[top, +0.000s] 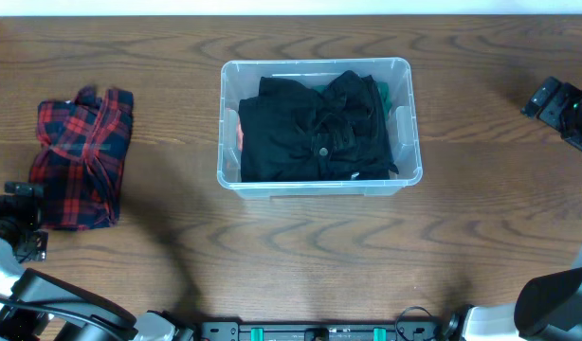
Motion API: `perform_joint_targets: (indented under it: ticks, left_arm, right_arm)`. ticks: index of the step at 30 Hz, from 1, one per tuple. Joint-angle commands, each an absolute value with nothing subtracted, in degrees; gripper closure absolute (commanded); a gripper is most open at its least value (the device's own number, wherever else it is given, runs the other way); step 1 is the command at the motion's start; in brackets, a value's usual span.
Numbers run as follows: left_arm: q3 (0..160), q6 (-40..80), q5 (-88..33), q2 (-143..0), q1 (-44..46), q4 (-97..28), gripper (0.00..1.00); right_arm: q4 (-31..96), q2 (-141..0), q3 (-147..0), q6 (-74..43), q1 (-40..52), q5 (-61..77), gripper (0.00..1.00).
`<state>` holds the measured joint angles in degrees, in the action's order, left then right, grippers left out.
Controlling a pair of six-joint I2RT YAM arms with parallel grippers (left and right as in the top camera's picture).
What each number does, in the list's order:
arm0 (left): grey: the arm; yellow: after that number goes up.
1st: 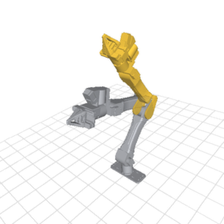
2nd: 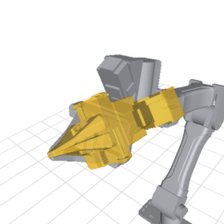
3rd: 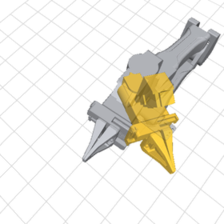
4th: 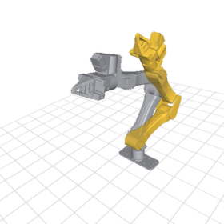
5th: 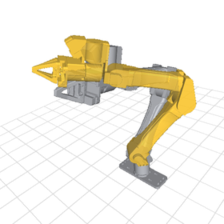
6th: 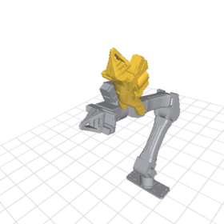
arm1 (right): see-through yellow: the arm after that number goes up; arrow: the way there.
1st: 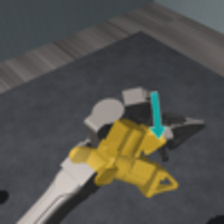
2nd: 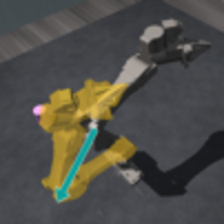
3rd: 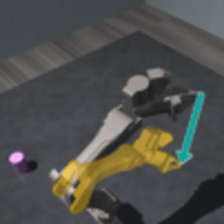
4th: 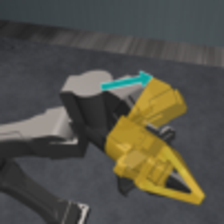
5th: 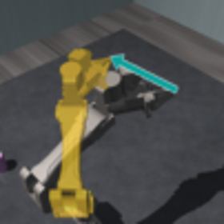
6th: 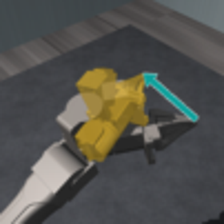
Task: Pack container
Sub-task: 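Move the left gripper back to the red plaid shirt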
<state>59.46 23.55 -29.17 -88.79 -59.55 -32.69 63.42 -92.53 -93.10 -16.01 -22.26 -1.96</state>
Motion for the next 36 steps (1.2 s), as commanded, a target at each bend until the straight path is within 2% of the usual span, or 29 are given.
perform_joint_targets:
  ticks: [1, 8, 26, 36]
  left_arm:
    - [59.02, 28.03, -23.29, -88.75, -59.7, -31.66, 0.01]
    - [59.02, 31.03, -18.61, -89.62, -59.72, -28.62, 0.01]
    - [59.02, 28.8, -18.31, -102.21, -59.66, -23.16, 0.01]
    - [59.02, 28.12, -18.35, -106.65, -54.96, -15.42, 0.0]
  right_arm:
    - [63.48, -92.71, -92.99, -16.71, -22.48, -2.13, 0.01]
    - [63.48, -92.71, -92.99, -16.71, -22.48, -2.13, 0.01]
    - [63.48, -92.71, -92.99, -16.69, -22.48, -2.13, 0.01]
    - [63.48, -92.71, -92.99, -16.69, -22.48, -2.13, 0.01]
